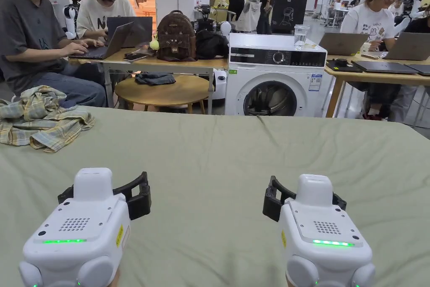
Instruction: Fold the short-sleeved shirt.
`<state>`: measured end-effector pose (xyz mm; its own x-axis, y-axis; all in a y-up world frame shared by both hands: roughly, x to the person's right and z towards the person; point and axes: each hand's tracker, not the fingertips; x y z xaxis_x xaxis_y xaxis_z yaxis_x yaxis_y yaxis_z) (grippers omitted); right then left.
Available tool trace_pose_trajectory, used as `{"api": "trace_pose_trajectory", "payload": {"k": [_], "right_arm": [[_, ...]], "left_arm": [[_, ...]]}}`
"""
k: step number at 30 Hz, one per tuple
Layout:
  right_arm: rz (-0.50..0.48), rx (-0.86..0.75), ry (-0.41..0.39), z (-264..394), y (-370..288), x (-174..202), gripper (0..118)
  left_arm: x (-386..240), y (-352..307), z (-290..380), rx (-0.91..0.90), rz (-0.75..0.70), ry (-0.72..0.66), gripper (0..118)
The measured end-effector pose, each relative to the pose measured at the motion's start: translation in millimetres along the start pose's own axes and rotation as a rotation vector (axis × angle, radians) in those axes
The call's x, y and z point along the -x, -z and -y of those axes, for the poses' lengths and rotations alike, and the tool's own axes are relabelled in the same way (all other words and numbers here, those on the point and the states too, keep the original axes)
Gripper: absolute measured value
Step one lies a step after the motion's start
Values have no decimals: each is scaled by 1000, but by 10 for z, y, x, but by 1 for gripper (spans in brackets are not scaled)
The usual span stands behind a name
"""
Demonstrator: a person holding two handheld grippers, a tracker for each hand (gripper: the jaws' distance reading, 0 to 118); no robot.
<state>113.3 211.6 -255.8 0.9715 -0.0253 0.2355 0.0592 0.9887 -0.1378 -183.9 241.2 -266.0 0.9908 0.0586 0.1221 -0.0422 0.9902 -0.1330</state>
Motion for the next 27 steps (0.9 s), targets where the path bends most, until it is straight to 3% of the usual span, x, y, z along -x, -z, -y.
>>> {"api": "trace_pose_trajectory", "payload": {"k": [8, 11, 15, 21, 27], "right_arm": [[6, -19, -25, -31, -41, -28, 77], [-8, -12, -32, -27, -32, -19, 77], [48, -49, -100, 36, -25, 60, 77], [-6, -70, -19, -13, -50, 35, 79], [122, -43, -64, -41, 33, 107, 81]], "left_arm": [[-93, -12, 49, -45, -64, 98, 89], [-27, 1, 49, -44, -33, 69, 89], [70, -15, 41, -49, 46, 12, 89], [29, 60, 34, -44, 13, 28, 89], [-21, 54, 66, -34, -6, 62, 89]]}}
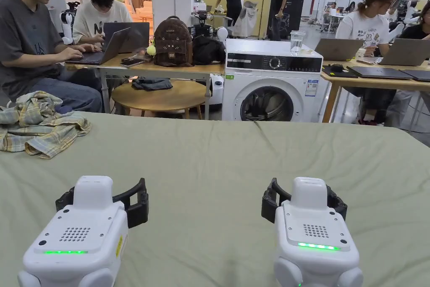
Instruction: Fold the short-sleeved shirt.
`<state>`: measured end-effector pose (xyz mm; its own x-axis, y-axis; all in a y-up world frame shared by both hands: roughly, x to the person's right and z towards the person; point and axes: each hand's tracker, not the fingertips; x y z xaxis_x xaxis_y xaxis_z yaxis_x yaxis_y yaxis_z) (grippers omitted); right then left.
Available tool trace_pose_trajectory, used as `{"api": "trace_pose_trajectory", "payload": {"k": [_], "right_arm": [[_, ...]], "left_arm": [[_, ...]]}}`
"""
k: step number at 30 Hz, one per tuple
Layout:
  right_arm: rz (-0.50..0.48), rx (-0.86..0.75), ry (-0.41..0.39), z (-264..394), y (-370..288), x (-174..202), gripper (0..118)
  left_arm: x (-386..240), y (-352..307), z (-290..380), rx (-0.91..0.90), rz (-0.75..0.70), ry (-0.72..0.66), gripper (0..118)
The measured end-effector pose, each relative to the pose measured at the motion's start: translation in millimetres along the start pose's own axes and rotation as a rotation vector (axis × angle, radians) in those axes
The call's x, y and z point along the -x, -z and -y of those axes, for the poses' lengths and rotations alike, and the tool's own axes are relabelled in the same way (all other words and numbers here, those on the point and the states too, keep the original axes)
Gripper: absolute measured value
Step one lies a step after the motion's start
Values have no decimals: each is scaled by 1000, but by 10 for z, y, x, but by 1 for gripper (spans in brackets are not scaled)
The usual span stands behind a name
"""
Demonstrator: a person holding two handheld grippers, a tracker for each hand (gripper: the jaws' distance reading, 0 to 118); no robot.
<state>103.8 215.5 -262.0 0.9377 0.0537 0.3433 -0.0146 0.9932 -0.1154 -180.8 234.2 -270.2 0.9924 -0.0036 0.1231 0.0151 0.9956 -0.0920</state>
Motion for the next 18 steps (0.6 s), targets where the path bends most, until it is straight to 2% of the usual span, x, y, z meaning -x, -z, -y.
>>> {"api": "trace_pose_trajectory", "payload": {"k": [9, 13, 15, 18], "right_arm": [[33, 36, 0, -69, 26, 44, 81], [-18, 59, 75, -102, 17, 11, 81], [-15, 81, 112, -116, 33, -3, 81], [17, 127, 125, -146, 79, 4, 81]], "left_arm": [[-4, -31, 33, 17, 6, -9, 89], [7, -24, 22, 22, 18, -6, 89], [8, -22, 19, 20, 19, 2, 89], [19, -13, 16, 18, 33, 25, 89]]}}
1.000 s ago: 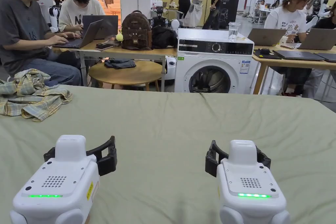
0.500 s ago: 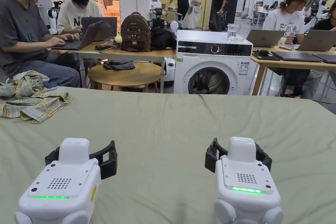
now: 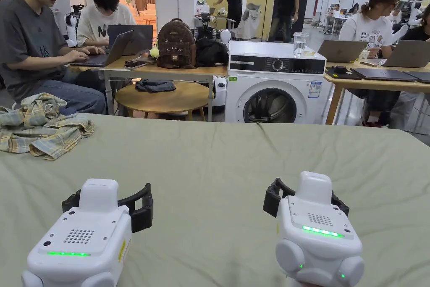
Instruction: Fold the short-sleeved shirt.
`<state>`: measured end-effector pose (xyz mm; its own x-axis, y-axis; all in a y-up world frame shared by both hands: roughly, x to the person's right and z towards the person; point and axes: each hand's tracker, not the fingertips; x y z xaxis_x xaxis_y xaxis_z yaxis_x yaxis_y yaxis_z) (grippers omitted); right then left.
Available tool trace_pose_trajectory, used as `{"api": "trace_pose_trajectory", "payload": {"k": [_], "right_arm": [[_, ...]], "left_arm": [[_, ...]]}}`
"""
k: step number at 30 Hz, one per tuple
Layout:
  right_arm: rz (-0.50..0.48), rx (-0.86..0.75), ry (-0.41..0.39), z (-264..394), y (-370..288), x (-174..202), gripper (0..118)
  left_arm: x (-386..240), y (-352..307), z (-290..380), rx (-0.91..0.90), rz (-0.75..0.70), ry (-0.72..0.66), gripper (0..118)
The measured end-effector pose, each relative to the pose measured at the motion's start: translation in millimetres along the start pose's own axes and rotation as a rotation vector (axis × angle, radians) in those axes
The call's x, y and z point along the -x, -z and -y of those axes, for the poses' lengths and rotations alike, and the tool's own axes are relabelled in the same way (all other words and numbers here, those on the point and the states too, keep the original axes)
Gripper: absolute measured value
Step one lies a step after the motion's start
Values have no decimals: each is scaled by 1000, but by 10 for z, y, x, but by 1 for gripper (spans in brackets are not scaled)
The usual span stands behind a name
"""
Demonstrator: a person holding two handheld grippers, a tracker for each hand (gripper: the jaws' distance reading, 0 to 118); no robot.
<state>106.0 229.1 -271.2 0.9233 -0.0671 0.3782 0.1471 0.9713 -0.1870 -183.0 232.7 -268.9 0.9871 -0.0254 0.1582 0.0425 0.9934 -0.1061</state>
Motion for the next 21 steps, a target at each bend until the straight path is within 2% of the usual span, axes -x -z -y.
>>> {"api": "trace_pose_trajectory", "payload": {"k": [2, 5, 12, 21], "right_arm": [[4, 12, 4, -7, 17, -11, 81], [-40, 18, 7, 13, 29, -45, 81], [-43, 23, -11, 54, 52, -37, 81], [-77, 27, 6, 15, 43, -50, 81]], "left_arm": [[-3, 5, -8, 5, -8, 10, 89], [15, -1, -8, 0, -16, 6, 89], [46, 10, -20, 15, -30, -28, 89], [44, 8, -83, 4, -29, -36, 89]]}}
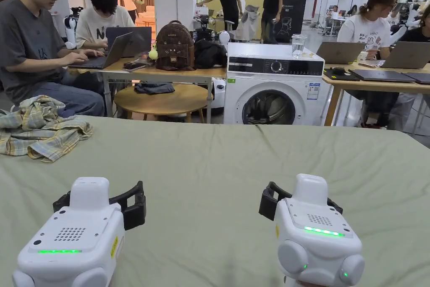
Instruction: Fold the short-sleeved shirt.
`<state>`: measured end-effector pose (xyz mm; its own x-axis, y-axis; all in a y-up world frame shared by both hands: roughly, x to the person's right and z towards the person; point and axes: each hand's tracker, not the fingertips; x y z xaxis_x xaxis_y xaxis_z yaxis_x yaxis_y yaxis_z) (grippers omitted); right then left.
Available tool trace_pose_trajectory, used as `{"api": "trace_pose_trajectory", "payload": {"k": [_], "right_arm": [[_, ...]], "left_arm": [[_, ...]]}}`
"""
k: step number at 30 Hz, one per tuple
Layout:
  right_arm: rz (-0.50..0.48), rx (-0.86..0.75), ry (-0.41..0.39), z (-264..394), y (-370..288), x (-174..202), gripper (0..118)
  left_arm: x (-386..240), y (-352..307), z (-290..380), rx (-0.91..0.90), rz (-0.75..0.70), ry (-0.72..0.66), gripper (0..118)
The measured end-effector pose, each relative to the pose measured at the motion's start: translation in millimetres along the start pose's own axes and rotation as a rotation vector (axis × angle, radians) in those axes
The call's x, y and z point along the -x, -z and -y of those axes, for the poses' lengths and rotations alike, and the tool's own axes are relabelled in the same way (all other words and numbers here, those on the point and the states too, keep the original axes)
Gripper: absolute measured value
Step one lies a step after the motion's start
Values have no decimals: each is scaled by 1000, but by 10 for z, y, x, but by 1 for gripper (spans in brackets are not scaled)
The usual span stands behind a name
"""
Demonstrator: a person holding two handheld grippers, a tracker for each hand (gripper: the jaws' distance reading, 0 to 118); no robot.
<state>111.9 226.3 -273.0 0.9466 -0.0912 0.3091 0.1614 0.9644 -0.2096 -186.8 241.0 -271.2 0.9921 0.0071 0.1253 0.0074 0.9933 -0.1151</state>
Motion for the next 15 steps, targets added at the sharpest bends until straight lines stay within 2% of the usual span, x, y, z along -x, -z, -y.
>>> {"api": "trace_pose_trajectory", "payload": {"k": [8, 15], "right_arm": [[23, -10, -11, -26, 36, 18, 81], [5, -4, -9, -17, 50, 27, 81]], "left_arm": [[15, 27, -34, 2, 9, 1, 89], [14, 41, -46, 0, 6, 4, 89]]}}
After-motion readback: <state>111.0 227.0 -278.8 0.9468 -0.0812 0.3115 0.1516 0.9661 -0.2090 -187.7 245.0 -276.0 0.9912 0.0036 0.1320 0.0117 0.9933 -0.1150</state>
